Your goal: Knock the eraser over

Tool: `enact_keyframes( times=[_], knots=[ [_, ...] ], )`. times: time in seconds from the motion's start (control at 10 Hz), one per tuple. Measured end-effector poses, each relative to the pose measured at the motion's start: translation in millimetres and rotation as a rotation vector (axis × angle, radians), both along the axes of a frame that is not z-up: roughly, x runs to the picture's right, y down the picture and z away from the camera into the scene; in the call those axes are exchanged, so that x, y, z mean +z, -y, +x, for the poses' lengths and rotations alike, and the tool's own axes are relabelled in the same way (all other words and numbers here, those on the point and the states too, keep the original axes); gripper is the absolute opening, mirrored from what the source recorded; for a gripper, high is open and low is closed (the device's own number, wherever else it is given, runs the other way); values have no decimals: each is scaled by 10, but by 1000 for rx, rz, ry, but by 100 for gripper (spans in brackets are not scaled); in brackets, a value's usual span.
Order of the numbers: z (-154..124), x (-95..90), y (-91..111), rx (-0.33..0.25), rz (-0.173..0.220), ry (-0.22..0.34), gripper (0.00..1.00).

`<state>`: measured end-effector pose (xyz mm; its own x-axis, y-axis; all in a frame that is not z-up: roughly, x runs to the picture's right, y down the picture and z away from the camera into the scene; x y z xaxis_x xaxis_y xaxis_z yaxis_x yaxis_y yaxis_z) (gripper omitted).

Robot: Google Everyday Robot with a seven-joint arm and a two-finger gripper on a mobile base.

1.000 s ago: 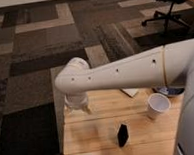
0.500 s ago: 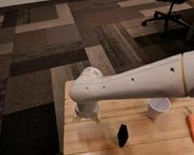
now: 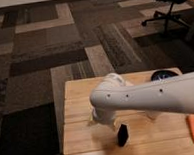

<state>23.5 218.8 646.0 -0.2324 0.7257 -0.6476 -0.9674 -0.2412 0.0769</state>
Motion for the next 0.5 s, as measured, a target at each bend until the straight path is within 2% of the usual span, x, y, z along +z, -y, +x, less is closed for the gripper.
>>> enact_keyframes(
  times=[0.1,0.2,0.3,0.5],
  knots=[
    [174,-91,-21,12,1,-31,65],
    [214,-116,-18,13,3,-39,65],
    [378,-230,-1,15,10,-76,65],
    [428,-348,51,16,16,-96,65]
  ],
)
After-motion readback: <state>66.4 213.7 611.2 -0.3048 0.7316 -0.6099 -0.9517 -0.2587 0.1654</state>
